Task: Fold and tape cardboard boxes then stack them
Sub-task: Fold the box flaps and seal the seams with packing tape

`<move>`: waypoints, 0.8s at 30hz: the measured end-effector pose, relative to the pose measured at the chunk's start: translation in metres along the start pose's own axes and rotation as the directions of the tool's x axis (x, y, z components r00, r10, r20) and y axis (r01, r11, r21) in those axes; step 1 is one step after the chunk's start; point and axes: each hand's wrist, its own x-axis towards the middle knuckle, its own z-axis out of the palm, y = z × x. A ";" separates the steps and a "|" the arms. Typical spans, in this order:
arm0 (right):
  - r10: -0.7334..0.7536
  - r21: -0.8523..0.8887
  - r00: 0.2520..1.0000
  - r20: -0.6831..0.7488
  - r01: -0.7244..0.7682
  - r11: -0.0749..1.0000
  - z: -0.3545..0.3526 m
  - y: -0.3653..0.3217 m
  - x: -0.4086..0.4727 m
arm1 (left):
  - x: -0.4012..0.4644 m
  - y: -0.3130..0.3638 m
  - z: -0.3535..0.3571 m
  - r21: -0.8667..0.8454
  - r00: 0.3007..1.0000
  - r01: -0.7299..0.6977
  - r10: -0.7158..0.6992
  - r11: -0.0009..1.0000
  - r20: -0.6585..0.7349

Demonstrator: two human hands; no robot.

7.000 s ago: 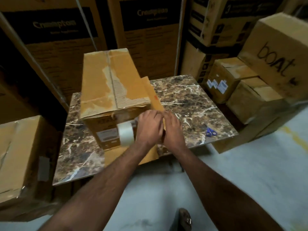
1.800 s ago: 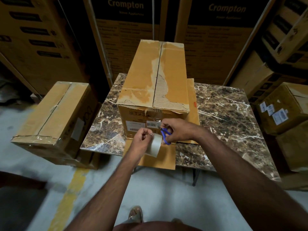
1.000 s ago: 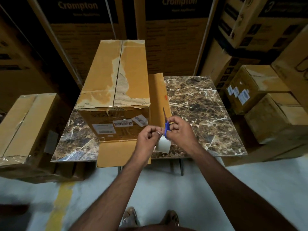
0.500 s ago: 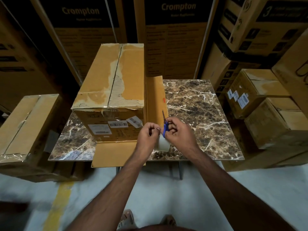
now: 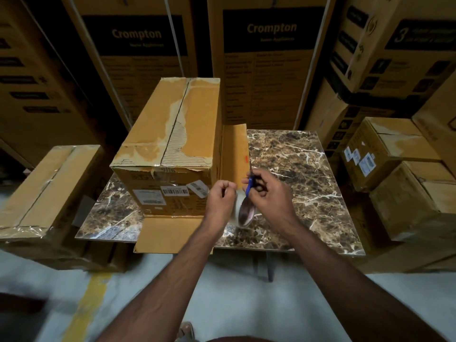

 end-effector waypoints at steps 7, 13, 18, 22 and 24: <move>-0.070 0.173 0.997 -0.018 0.072 0.982 -0.002 -0.026 0.034 | -0.003 0.037 -0.008 -0.123 0.993 -0.033 0.046 0.992 0.108; -0.083 0.295 0.985 -0.149 0.125 0.947 0.019 -0.057 0.070 | -0.001 0.092 -0.062 -0.177 0.982 -0.190 0.190 0.966 -0.019; -0.205 0.170 0.978 -0.035 0.208 0.963 0.062 -0.079 0.078 | 0.007 0.119 -0.111 -0.036 0.943 -0.299 0.289 0.954 -0.165; -0.234 0.016 0.971 0.057 0.233 0.972 0.091 -0.094 0.086 | 0.030 0.125 -0.126 0.221 0.900 -0.422 0.435 0.879 -0.015; -0.294 -0.067 0.954 0.055 0.297 0.952 0.103 -0.095 0.093 | 0.052 0.119 -0.131 0.370 0.854 -0.452 0.514 0.811 -0.083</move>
